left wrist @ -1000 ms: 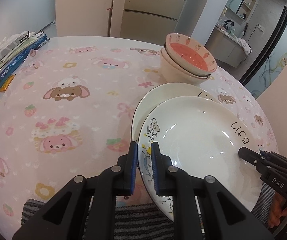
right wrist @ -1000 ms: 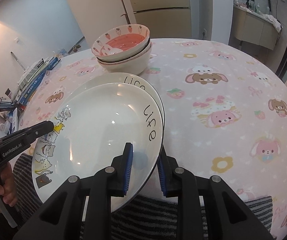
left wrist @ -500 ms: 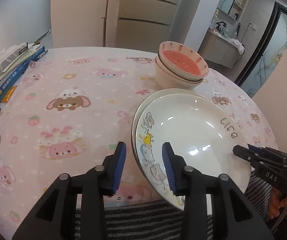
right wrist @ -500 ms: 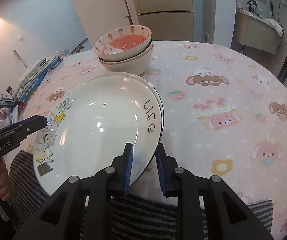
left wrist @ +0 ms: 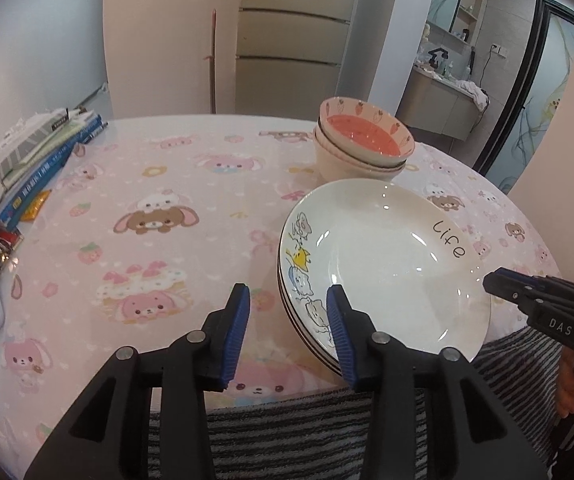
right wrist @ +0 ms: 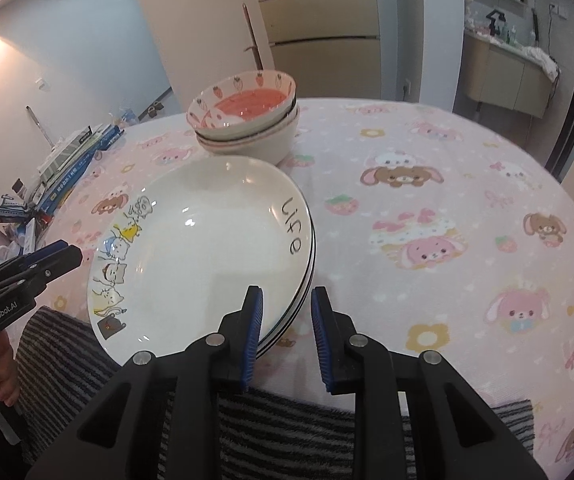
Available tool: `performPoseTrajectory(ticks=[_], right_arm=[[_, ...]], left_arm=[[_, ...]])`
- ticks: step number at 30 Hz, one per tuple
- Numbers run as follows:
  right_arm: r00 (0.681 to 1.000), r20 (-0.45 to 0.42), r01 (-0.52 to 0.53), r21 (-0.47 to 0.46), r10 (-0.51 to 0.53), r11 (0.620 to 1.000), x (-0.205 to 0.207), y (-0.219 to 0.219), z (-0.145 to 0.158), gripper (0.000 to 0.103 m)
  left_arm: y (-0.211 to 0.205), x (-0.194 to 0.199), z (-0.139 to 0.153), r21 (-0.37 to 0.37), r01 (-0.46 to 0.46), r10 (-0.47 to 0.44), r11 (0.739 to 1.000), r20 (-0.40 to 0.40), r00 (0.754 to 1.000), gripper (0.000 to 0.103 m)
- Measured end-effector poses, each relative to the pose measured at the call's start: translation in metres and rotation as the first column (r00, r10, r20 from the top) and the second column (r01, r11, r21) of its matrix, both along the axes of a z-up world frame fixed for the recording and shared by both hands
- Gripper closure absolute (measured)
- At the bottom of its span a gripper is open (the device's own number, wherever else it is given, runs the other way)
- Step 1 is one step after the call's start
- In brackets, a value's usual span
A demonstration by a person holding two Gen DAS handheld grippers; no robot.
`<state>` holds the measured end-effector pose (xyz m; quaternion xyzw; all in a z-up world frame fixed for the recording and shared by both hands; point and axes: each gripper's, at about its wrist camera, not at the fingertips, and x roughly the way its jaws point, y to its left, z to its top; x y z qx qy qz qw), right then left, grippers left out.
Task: Organize plates and bowls
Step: 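Raise both tools away from the plate stack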
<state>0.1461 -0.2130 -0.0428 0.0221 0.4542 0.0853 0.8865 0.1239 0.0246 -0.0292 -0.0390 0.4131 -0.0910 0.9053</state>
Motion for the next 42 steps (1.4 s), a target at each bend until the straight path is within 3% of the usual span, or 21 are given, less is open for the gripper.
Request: performPoseTrajectory(ticks=[4,7,8,13,15,17,19,20,26,27,28,32,36,42], right_arm=[[0.998,0.068,0.008,-0.025,-0.006,1.0,-0.006,-0.001,0.015,0.077],[0.992,0.128,0.017,-0.045,-0.011,0.999,-0.013,0.0,0.027,0.077],[0.987,0.16,0.021,-0.057,-0.012,0.998,-0.016,0.0,0.033,0.077],[0.958,0.284,0.06,-0.105,-0.027,0.993,-0.029,0.002,0.057,0.077],[0.947,0.321,0.065,-0.092,-0.032,0.994,-0.034,0.001,0.067,0.077],[0.932,0.362,0.065,-0.069,-0.036,0.996,-0.04,0.001,0.077,0.065],[0.905,0.424,0.069,-0.051,-0.041,0.996,-0.048,0.0,0.087,0.018],[0.882,0.47,0.073,-0.048,-0.042,0.996,-0.054,0.0,0.093,0.013],[0.775,0.632,0.109,-0.127,-0.004,0.986,-0.079,0.011,0.114,0.013],[0.756,0.654,0.121,-0.137,-0.002,0.983,-0.083,0.013,0.117,0.01],[0.742,0.67,0.121,-0.142,0.005,0.982,-0.087,0.015,0.12,0.0],[0.684,0.729,0.105,-0.1,0.001,0.989,-0.103,0.014,0.129,0.0],[0.648,0.762,0.115,-0.067,-0.024,0.991,-0.111,0.01,0.135,0.0],[0.608,0.792,0.13,-0.043,-0.046,0.991,-0.118,0.006,0.136,0.0]], left_arm=[[-0.002,-0.01,0.015,0.017,-0.014,0.012,1.0,0.094,0.995,0.06],[-0.002,-0.02,0.029,0.012,-0.02,0.017,1.0,0.173,0.985,0.047],[-0.002,-0.023,0.034,0.011,-0.03,0.027,0.999,0.205,0.978,0.039],[-0.002,-0.045,0.059,0.012,-0.05,0.041,0.999,0.387,0.921,0.022],[-0.004,-0.052,0.067,0.018,-0.053,0.04,0.998,0.441,0.897,0.009],[-0.003,-0.06,0.075,0.007,-0.071,0.058,0.997,0.5,0.864,0.001],[-0.002,-0.068,0.082,-0.011,-0.088,0.08,0.996,0.554,0.829,0.001],[-0.002,-0.071,0.084,-0.016,-0.086,0.08,0.996,0.572,0.816,0.001],[0.001,-0.083,0.097,-0.023,-0.12,0.106,0.992,0.657,0.746,0.001],[0.001,-0.084,0.1,-0.01,-0.126,0.101,0.992,0.664,0.741,0.001],[0.001,-0.091,0.103,-0.004,-0.127,0.097,0.992,0.672,0.734,0.001],[0.001,-0.106,0.114,-0.004,-0.135,0.095,0.991,0.731,0.676,0.001],[0.0,-0.116,0.12,-0.012,-0.125,0.089,0.992,0.768,0.634,0.001],[-0.004,-0.118,0.114,-0.012,-0.142,0.096,0.99,0.795,0.6,0.001]])
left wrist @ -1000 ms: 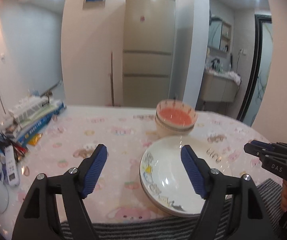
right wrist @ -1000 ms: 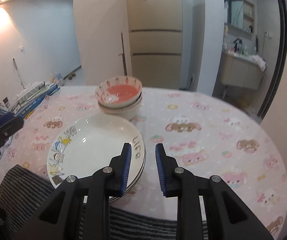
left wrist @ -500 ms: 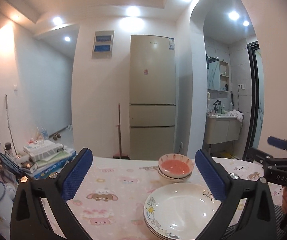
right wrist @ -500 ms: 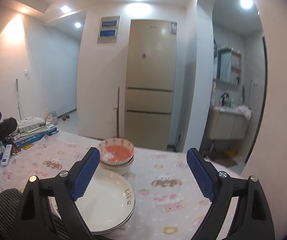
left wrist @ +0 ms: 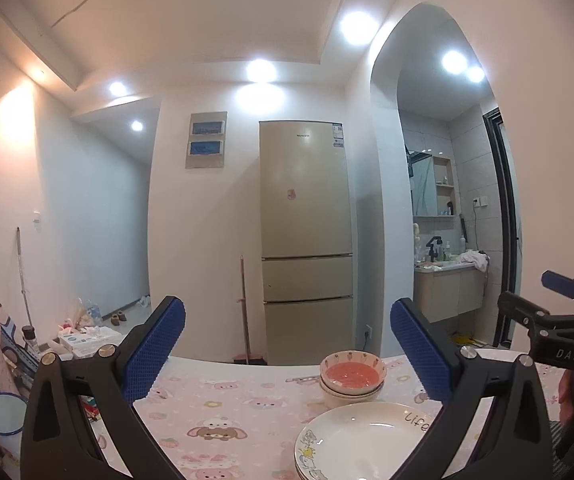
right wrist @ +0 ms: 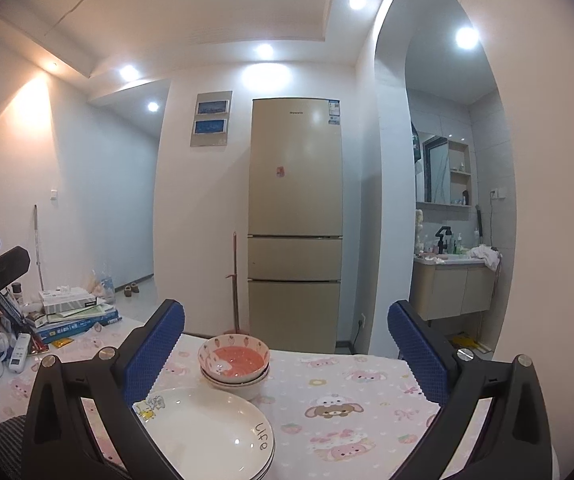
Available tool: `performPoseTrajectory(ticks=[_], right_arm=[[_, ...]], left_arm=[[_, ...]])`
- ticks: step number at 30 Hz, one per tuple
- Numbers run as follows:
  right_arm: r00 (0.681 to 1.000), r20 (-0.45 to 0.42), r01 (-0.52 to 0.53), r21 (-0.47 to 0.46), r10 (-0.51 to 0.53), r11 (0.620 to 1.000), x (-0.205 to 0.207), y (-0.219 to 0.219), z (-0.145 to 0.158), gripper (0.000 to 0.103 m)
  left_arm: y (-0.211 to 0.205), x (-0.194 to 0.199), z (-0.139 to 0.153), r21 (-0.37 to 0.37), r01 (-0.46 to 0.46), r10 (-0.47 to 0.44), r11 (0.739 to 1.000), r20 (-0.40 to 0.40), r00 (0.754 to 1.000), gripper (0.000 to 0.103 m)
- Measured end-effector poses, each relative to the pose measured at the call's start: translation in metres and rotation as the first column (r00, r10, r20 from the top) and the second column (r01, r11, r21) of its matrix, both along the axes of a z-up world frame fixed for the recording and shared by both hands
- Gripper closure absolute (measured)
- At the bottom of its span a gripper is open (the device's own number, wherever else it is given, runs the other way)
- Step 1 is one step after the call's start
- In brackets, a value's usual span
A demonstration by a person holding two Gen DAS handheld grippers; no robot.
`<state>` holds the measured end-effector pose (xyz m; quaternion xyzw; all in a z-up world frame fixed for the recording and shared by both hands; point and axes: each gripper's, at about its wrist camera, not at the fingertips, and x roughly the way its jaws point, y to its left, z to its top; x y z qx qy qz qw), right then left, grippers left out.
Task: Organize plates and bowls
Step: 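Raise both tools away from the plate stack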
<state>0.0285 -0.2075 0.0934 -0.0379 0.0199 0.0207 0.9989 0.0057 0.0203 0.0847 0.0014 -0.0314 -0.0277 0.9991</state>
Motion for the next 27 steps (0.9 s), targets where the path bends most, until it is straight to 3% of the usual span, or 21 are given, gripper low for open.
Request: performPoseTrajectory(ticks=[4,8,14,21,27], right_arm=[[0.999,0.03,0.027,-0.013,-0.027,1.0,0.0,0.0,-0.006,0.0],[0.993,0.095,0.072,0.012,-0.072,0.997,-0.004,-0.003,-0.017,0.0],[0.995,0.079,0.052,0.007,-0.053,0.999,0.002,-0.003,-0.033,0.0],[0.997,0.045,0.059,-0.04,-0.057,0.997,0.011,0.009,-0.049,0.0],[0.999,0.014,0.033,-0.027,-0.033,0.999,0.017,0.009,-0.068,0.0]], left_arm=[[-0.006,0.0,-0.011,0.015,-0.002,0.002,1.0,0.025,1.0,0.001],[-0.012,0.007,-0.024,0.033,0.022,-0.022,0.999,0.0,1.0,0.001],[-0.012,0.012,-0.045,0.008,-0.004,0.004,1.0,0.015,1.0,0.001],[-0.009,0.02,-0.068,-0.017,-0.015,0.015,1.0,-0.013,1.0,0.001],[-0.007,0.025,-0.078,-0.027,-0.025,0.024,0.999,-0.043,0.999,0.0]])
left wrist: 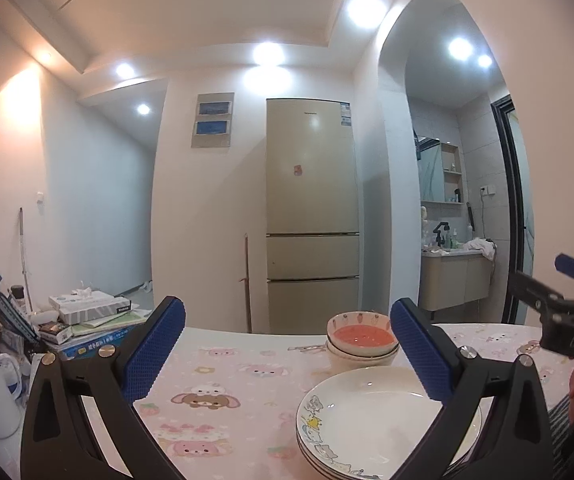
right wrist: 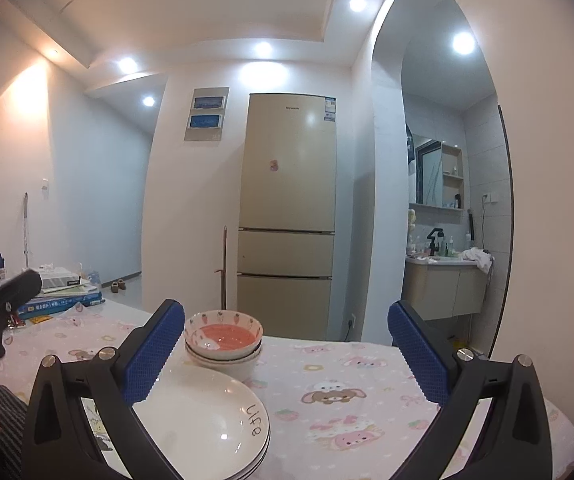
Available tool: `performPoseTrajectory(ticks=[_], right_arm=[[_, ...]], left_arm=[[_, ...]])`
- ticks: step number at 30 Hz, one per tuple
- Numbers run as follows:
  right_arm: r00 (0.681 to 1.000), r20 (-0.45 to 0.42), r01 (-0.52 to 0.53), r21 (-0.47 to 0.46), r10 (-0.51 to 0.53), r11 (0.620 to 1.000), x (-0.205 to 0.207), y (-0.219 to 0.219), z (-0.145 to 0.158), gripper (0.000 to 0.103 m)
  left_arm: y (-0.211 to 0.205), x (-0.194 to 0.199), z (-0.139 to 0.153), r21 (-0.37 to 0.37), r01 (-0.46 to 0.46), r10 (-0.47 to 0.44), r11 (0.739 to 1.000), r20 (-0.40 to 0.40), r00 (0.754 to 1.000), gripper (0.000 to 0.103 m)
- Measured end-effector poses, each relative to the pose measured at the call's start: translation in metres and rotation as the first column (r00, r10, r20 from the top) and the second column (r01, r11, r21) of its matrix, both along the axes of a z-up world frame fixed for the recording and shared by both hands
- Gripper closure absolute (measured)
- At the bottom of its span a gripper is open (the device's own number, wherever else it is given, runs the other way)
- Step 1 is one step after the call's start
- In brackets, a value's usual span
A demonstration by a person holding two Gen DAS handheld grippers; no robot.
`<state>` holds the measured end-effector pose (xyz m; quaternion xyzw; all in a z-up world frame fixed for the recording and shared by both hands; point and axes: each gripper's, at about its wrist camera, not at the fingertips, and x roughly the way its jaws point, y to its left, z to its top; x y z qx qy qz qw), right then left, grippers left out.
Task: Organize plates and bowls
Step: 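Raise both tools away from the plate stack, then move both tools to the rim of the stacked pink and white bowls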
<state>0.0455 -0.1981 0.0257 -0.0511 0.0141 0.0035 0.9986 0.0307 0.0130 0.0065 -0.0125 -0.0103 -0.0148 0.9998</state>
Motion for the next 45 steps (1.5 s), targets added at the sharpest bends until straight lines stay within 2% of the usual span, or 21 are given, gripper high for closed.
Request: performPoseTrajectory(ticks=[4,8,17,31,39,42,45], right_arm=[[1.0,-0.023,0.014,-0.01,-0.014,1.0,0.004,0.001,-0.013,0.0],[1.0,-0.02,0.014,-0.009,-0.015,1.0,0.002,0.001,-0.013,0.0],[1.0,-0.019,0.017,0.02,-0.017,1.0,0.001,-0.006,-0.015,0.0],[0.999,-0.038,0.026,0.046,-0.025,0.999,0.003,-0.01,-0.012,0.0],[0.999,-0.038,0.027,0.047,-0.025,0.999,0.003,-0.011,-0.012,0.0],[0.997,-0.073,0.022,0.05,-0.018,0.999,0.011,-0.011,-0.011,0.0],[0.985,-0.174,0.023,0.081,-0.009,0.996,0.032,-0.015,0.005,0.0]], left_arm=[[-0.005,-0.001,-0.005,0.025,-0.007,0.007,1.0,-0.004,1.0,0.0],[-0.009,0.002,-0.005,0.047,-0.005,0.006,0.999,-0.013,1.0,0.0],[0.009,0.009,-0.006,-0.033,-0.013,0.012,0.999,-0.051,0.999,0.0],[0.0,0.009,-0.008,0.012,-0.016,0.016,1.0,-0.047,0.999,0.0],[0.0,0.011,-0.008,0.008,-0.013,0.014,1.0,-0.053,0.999,0.0],[0.001,0.02,-0.005,0.001,0.015,-0.015,1.0,-0.098,0.995,0.0],[0.004,0.046,0.009,-0.014,0.01,-0.012,1.0,-0.19,0.982,0.0]])
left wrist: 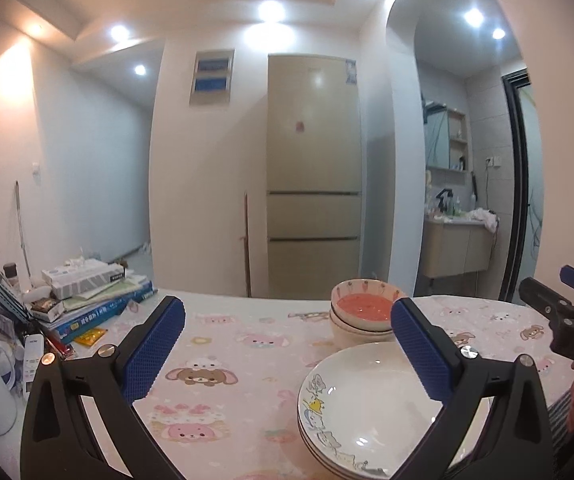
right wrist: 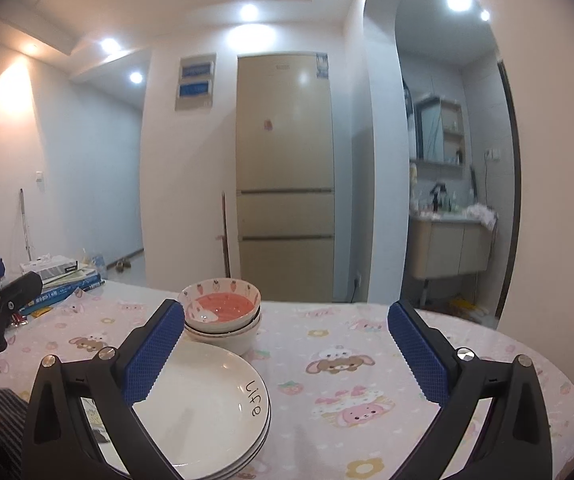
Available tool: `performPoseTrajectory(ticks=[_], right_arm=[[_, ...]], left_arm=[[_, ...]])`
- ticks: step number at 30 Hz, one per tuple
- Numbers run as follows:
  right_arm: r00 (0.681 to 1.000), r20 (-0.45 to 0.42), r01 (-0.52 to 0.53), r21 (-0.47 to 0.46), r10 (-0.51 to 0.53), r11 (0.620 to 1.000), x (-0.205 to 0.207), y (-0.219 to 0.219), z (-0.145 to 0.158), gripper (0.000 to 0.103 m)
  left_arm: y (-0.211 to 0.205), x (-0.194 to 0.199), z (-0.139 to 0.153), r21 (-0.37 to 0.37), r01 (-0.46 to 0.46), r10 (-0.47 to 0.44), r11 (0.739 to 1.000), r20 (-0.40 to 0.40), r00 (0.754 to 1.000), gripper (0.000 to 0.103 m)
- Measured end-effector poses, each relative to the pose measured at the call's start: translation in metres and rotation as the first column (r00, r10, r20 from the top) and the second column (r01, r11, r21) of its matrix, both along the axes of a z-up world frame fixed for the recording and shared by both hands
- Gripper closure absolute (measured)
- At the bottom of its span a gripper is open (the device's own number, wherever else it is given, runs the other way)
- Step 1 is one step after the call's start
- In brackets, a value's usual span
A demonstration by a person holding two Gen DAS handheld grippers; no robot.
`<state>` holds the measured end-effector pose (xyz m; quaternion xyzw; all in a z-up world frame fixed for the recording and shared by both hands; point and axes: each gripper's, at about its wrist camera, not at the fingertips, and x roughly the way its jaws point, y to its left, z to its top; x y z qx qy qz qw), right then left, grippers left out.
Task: Organize plates and bowls
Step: 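Move both tools to the rim of the stacked pink and white bowls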
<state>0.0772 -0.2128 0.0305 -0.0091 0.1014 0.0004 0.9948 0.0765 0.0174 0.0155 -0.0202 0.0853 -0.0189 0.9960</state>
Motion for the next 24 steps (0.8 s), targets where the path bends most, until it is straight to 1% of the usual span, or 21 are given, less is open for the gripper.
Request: performPoseTrajectory(ticks=[1,2,4,5,6,8,10,13,15,18,20,22,24], right_arm=[[1.0,-0.028,0.003,0.031,-0.002,1.0,0.008,-0.004,0.01,0.0],[0.998,-0.059,-0.011,0.065,0.015,0.998,0.016,-0.008,0.019,0.0],[0.992,-0.118,-0.031,0.103,0.044,0.994,0.033,-0.014,0.034,0.0],[0.989,-0.141,-0.016,0.113,0.032,0.993,0.042,-0.017,0.043,0.0],[0.988,-0.154,0.004,0.125,0.015,0.992,0.051,-0.02,0.052,0.0],[0.985,-0.17,0.004,0.14,0.02,0.99,0.068,-0.023,0.064,0.0],[0.983,-0.185,0.022,0.144,0.005,0.989,0.083,-0.026,0.072,0.0],[0.98,-0.198,0.019,0.171,0.016,0.985,0.103,-0.029,0.082,0.0],[0.979,-0.203,0.008,0.198,0.033,0.98,0.116,-0.03,0.087,0.0],[0.982,-0.186,0.002,0.23,0.041,0.973,0.131,-0.032,0.095,0.0],[0.984,-0.171,0.0,0.242,0.043,0.97,0.137,-0.033,0.098,0.0],[0.986,-0.16,-0.001,0.252,0.043,0.968,0.145,-0.034,0.1,0.0],[0.987,-0.155,0.002,0.266,0.041,0.964,0.155,-0.036,0.101,0.0]], left_arm=[[0.001,0.005,0.007,-0.005,-0.003,0.003,1.0,0.0,1.0,0.0],[0.0,0.01,0.016,0.007,-0.006,0.006,1.0,0.008,1.0,0.0],[-0.007,0.021,0.034,0.062,-0.014,0.013,0.998,0.019,1.0,0.0],[-0.013,0.026,0.043,0.089,-0.004,0.002,0.996,0.023,1.0,0.0],[-0.017,0.031,0.051,0.107,0.007,-0.01,0.994,0.024,1.0,0.0],[-0.026,0.043,0.065,0.132,0.02,-0.021,0.991,0.008,1.0,0.0],[-0.032,0.056,0.075,0.131,0.024,-0.023,0.991,-0.013,1.0,0.0],[-0.039,0.072,0.088,0.123,0.006,-0.004,0.992,-0.018,1.0,0.0],[-0.045,0.083,0.093,0.136,-0.02,0.021,0.991,-0.01,1.0,0.0],[-0.056,0.097,0.098,0.182,-0.065,0.059,0.981,0.035,0.998,0.0],[-0.061,0.104,0.099,0.199,-0.089,0.077,0.976,0.066,0.995,0.0],[-0.064,0.111,0.1,0.193,-0.097,0.081,0.976,0.087,0.993,0.0],[-0.062,0.12,0.102,0.176,-0.098,0.083,0.98,0.091,0.992,0.0]])
